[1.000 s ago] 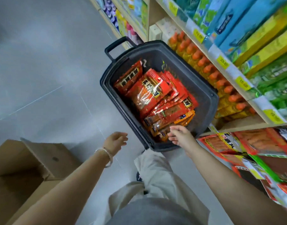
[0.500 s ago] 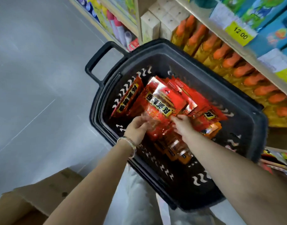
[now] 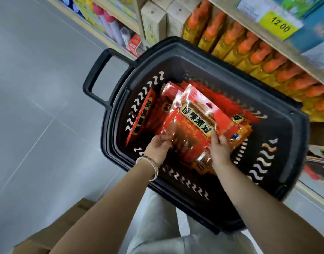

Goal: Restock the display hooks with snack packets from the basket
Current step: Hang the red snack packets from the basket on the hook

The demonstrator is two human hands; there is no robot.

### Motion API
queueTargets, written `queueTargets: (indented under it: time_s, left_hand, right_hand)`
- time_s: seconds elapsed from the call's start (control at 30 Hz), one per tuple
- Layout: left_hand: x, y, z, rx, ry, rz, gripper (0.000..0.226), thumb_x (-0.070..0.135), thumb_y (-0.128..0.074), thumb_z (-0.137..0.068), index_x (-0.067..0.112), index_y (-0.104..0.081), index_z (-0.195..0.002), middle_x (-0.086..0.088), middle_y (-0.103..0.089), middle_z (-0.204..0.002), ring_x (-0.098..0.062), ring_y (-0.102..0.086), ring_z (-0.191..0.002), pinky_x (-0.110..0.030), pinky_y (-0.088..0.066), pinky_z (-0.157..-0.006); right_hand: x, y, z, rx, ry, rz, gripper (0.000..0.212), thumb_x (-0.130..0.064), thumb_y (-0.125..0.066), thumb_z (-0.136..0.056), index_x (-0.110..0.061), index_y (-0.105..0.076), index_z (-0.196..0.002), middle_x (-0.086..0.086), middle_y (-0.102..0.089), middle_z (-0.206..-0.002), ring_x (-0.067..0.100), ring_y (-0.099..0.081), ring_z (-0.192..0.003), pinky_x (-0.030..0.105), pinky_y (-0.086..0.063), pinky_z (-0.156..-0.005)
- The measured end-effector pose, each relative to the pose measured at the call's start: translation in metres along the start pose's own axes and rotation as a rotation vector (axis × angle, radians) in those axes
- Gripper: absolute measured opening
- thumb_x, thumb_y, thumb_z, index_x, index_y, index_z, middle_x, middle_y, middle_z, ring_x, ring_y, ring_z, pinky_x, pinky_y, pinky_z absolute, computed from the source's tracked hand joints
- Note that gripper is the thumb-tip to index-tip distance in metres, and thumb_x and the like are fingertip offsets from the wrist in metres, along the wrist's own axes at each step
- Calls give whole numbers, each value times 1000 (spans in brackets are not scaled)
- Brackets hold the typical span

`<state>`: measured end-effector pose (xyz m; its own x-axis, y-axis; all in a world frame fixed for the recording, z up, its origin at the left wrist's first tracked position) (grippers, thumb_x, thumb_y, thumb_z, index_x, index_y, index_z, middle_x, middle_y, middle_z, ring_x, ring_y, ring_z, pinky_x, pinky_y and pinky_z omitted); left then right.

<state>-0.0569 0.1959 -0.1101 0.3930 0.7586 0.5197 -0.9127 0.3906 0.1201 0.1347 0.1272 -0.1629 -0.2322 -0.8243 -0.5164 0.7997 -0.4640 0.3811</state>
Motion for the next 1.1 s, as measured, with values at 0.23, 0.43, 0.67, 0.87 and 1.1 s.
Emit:
queueTargets:
  time_s: [0.23,0.43,0.67,0.87,1.1]
  left_hand:
    - [17,4,-7,-137,-156,-111,76,28,-74,-78,24,-31,-140,17,-47,-125,6,-50,-108,-12,-39,-90]
    - [29,11,-8,-231,-155,-135,34,37,-82,-64,31,-65,-93,15,-73,-88,-3,-68,-82,-12,-52,-66]
    - [4,27,-9,235,-90,-150,25,30,-72,-79,29,-58,-99,18,-62,-84,-1,-57,-78,-17,-41,-67]
    - [5,32,-22,182,5,-121,29,34,-75,-75,30,-60,-100,18,-63,-88,2,-57,-78,-14,-40,-64]
    - [8,31,-16,183,25,-175,28,45,-74,-73,23,-65,-89,11,-66,-79,-3,-60,-72,-15,-38,-55]
  right_hand:
    - [-9,37,28,-144,1,-166,42,-55,-52,-89,-37,-53,-127,-13,-51,-131,12,-52,-117,38,-40,-103]
    - [-26,26,39,-408,-145,-342,35,-50,-61,-80,-29,-64,-109,-1,-72,-105,17,-69,-96,36,-54,-79]
    - [-42,4,-9,-181,-36,-147,34,-39,-46,-98,-13,-55,-116,6,-63,-103,17,-64,-90,31,-54,-82]
    - [-47,-40,-56,-88,21,127,33,-50,-65,-83,-21,-58,-98,-2,-61,-99,22,-58,-90,32,-46,-80]
    - [-28,-28,-45,1,18,180,31,-31,-54,-95,-6,-59,-113,13,-64,-112,31,-61,-104,41,-49,-89]
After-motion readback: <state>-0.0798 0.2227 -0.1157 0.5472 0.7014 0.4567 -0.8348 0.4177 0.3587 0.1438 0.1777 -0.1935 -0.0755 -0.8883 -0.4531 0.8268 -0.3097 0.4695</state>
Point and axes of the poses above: each hand's wrist, its own z-axis away from the middle knuckle, its own y-axis out of the back of the hand, x = y × z, the point moved 2 cm from there along -z, towards the middle knuckle
